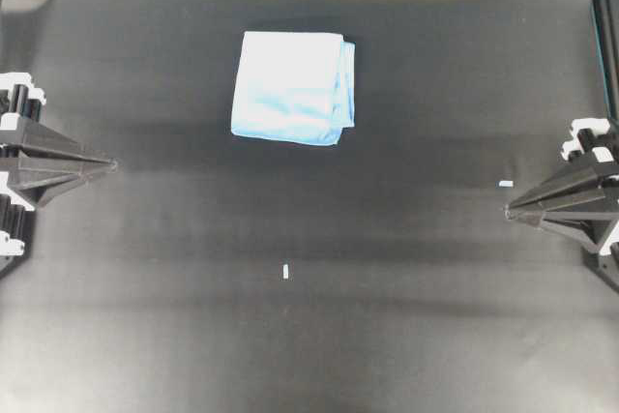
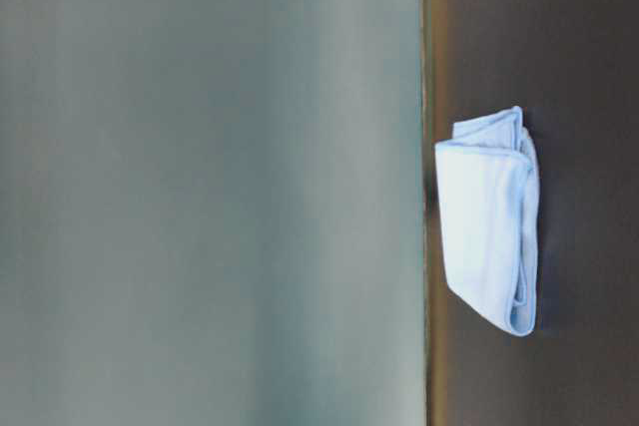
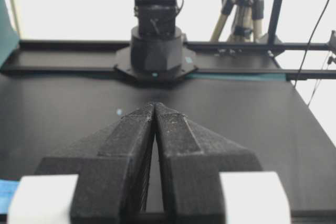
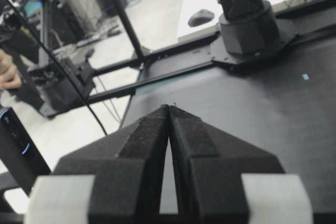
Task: Push a blue cloth with the left arm to wipe the desk.
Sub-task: 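Move the left gripper forward and lower it onto the folded blue cloth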
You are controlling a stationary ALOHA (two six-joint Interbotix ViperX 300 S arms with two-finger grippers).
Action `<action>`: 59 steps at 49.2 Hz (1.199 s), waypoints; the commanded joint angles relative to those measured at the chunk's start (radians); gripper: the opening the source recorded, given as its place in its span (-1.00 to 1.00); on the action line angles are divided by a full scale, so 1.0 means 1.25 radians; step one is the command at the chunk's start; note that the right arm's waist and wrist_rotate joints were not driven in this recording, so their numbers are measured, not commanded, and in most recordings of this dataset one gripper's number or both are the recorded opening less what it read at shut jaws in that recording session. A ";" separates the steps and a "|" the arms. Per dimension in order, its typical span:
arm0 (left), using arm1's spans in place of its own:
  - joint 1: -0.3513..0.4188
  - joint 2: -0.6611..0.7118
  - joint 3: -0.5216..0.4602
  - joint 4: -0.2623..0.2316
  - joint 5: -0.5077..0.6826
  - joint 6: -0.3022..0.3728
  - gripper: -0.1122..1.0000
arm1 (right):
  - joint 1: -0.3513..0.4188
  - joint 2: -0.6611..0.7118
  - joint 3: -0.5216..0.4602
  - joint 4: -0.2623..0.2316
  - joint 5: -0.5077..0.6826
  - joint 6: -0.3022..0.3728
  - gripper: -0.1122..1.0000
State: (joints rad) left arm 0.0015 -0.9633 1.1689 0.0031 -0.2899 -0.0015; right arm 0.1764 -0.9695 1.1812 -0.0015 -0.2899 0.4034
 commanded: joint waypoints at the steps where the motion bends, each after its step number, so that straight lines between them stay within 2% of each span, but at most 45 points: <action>1: 0.017 0.020 -0.029 0.032 -0.013 -0.001 -0.70 | 0.000 0.006 -0.016 -0.001 -0.006 0.000 -0.74; 4: 0.026 0.048 -0.044 0.032 -0.020 -0.002 -0.63 | 0.001 0.005 -0.016 -0.001 -0.004 0.001 -0.76; 8: 0.037 0.090 -0.061 0.032 -0.028 -0.002 -0.81 | 0.001 0.005 -0.016 -0.001 0.005 0.001 -0.79; 23: 0.147 0.290 -0.123 0.032 -0.055 -0.047 -0.80 | 0.000 0.000 -0.017 0.000 0.018 0.000 -0.79; 36: 0.232 0.493 -0.229 0.032 -0.058 -0.063 -0.74 | 0.001 -0.001 -0.017 0.001 0.042 0.001 -0.79; 39: 0.248 0.544 -0.256 0.032 -0.054 -0.063 -0.61 | 0.001 -0.001 -0.016 0.002 0.043 0.001 -0.79; 42: 0.265 0.596 -0.285 0.032 -0.052 -0.064 -0.39 | 0.000 -0.001 -0.016 0.002 0.042 0.000 -0.79; 50: 0.307 0.718 -0.360 0.032 -0.013 -0.064 0.47 | 0.000 -0.001 -0.016 0.002 0.042 0.001 -0.79; 53: 0.319 0.760 -0.387 0.032 0.005 -0.064 0.71 | 0.001 -0.001 -0.016 0.002 0.042 0.001 -0.79; 55: 0.328 0.785 -0.404 0.032 0.016 -0.063 0.80 | 0.001 -0.001 -0.016 0.002 0.043 0.000 -0.79; 59: 0.345 0.832 -0.436 0.032 0.034 -0.064 0.79 | 0.001 -0.001 -0.015 0.002 0.050 0.001 -0.79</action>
State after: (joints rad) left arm 0.4111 0.0215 0.6826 0.0399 -0.2638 -0.0798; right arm 0.1779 -0.9756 1.1812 -0.0015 -0.2301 0.4050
